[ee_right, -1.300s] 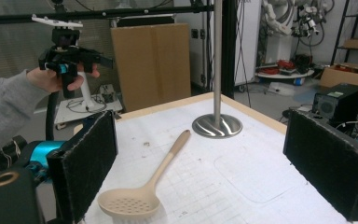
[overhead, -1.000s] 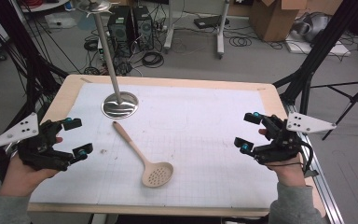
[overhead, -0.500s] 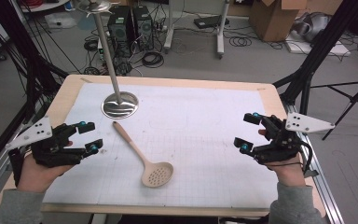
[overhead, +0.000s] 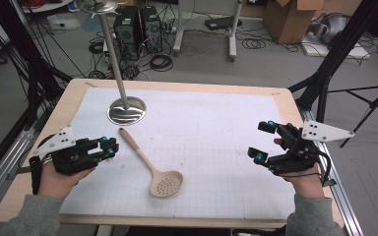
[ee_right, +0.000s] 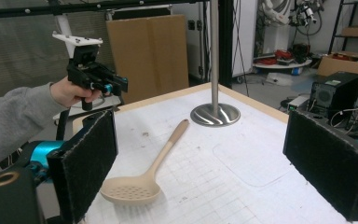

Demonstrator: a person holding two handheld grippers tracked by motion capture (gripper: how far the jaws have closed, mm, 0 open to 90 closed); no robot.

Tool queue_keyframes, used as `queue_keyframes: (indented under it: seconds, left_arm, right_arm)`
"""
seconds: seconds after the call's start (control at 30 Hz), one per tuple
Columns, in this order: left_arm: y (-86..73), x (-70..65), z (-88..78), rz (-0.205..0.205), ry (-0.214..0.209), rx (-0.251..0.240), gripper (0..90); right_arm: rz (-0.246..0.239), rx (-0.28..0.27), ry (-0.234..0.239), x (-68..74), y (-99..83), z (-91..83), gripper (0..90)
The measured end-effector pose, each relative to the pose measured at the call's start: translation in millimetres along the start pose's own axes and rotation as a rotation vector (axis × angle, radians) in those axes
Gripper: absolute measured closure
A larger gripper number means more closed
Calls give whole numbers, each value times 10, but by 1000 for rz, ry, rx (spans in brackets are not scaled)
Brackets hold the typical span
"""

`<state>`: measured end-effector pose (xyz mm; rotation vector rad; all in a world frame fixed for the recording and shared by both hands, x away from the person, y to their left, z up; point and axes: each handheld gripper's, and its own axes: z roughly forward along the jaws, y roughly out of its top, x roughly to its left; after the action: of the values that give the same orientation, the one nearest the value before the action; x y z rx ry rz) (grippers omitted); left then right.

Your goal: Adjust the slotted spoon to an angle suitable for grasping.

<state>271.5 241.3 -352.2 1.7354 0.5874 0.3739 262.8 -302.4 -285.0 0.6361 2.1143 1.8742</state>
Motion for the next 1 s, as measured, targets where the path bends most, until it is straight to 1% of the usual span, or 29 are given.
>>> queue_keyframes:
  seconds: [0.07, 0.17, 0.2, 0.23, 0.27, 0.33, 0.37, 0.4, 0.43, 0.5, 0.57, 0.67, 0.8, 0.9, 0.93, 1.0]
  left_arm:
    - [-20, -16, 36, 9, 8, 11, 797]
    - [-49, -23, 81, 28, 11, 22, 835]
    - [-57, -17, 93, 23, 9, 30, 835]
    - [-68, -15, 102, 18, 12, 33, 852]
    - [-81, -13, 110, 15, 12, 29, 863]
    - [-99, -1, 122, 15, 11, 34, 880]
    - [-106, 0, 127, 10, 13, 35, 885]
    - [-117, 10, 137, 11, 9, 37, 892]
    - [-128, 11, 150, 6, 6, 35, 892]
    - [-150, 18, 176, 8, 1, 48, 895]
    - [-167, 22, 206, -3, -2, 55, 895]
    - [-196, 22, 272, -5, -4, 73, 895]
    - [-232, 31, 366, -17, -11, 92, 896]
    - [-255, 28, 437, -17, -13, 104, 896]
    - [-261, 28, 459, -18, -12, 106, 896]
    - [-271, 27, 503, -21, -10, 110, 896]
  right_arm:
    - [-4, -1, 0, 2, 0, -4, 89]
    - [-1, -5, -3, 8, 2, -13, 89]
    - [-6, -9, -14, 7, 3, -18, 89]
    - [0, -14, -23, 9, 4, -24, 89]
    - [-1, -20, -33, 6, 4, -31, 89]
    - [0, -27, -41, 4, 4, -48, 89]
    - [10, -30, -42, 9, 3, -54, 89]
    - [4, -31, -47, 3, 3, -63, 89]
    - [4, -31, -47, 3, 3, -63, 89]
    - [11, -28, -44, 4, -2, -57, 89]
    - [6, -21, -43, 1, -7, -47, 89]
    - [3, -13, -39, 10, -15, -30, 89]
    - [-1, -25, -66, 33, -20, -43, 89]
    - [-3, -44, -89, 39, -23, -92, 89]
    - [-5, -43, -96, 40, -25, -111, 88]
    - [4, -46, -98, 47, -32, -138, 89]
